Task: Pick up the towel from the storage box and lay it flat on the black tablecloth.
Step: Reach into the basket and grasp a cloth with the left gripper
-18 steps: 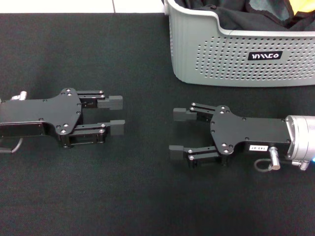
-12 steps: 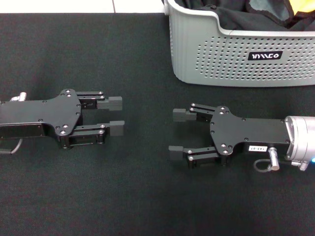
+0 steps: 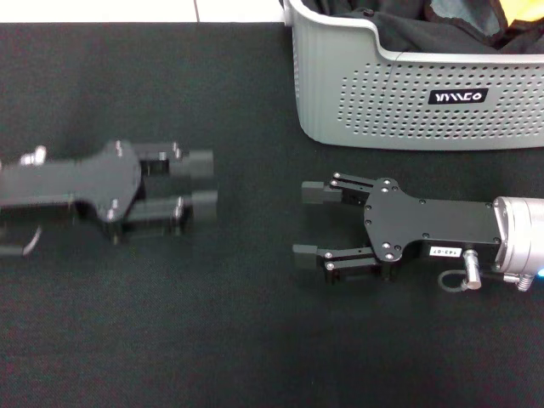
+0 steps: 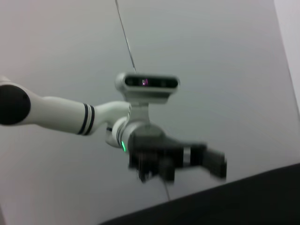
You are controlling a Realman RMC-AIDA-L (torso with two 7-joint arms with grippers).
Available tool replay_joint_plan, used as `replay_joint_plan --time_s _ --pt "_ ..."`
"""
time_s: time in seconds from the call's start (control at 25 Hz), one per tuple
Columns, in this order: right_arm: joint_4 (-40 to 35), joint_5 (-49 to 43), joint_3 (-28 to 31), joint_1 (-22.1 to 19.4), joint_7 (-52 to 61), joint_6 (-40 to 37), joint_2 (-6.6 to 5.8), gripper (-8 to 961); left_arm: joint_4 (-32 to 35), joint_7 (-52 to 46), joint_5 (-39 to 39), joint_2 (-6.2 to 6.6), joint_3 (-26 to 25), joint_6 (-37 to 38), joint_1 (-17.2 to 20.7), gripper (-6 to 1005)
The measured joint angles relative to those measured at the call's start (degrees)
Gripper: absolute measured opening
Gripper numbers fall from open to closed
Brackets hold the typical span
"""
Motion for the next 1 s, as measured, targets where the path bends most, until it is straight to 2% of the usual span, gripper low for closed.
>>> replay_joint_plan --time_s 0.08,0.16,0.28,0.36,0.44,0.6,0.76,1.0 --pt "0.1 0.0 0.0 -0.2 -0.4 -1.6 -0.03 889 2.6 -2.6 -0.4 -0.79 -2.4 0.0 -0.8 603" --pt "0.1 -0.1 0.0 -0.3 -0.5 -1.9 -0.01 889 7.8 -6.7 -0.7 -2.10 -4.7 0.0 -1.8 603" --pt "0.7 -0.1 0.0 -0.3 -0.6 -2.4 0.10 888 19.8 -13.8 -0.4 -5.08 -6.4 -3.0 -4.5 603" --pt "1.7 -0.1 0.0 -0.4 -0.8 -2.6 0.38 888 26.2 -17.1 1.7 -6.85 -5.7 -7.7 -7.3 603" --pt "2.5 -0.1 0.0 -0.5 -1.3 -2.5 0.76 888 29.5 -19.6 6.1 -8.22 -3.8 -13.8 -10.9 603" --pt "3.4 -0.1 0.0 -2.1 -2.6 -2.6 1.76 888 29.0 -21.5 15.1 -10.51 1.5 -26.4 -17.4 602" --pt "3.6 -0.1 -0.1 -3.9 -3.0 -3.1 2.04 888 25.6 -23.4 17.9 -10.96 8.8 -38.7 -21.2 602" --pt "3.7 0.4 0.7 -7.5 -3.1 -3.6 1.78 888 22.3 -26.6 18.2 -11.12 18.2 -52.0 -25.8 602"
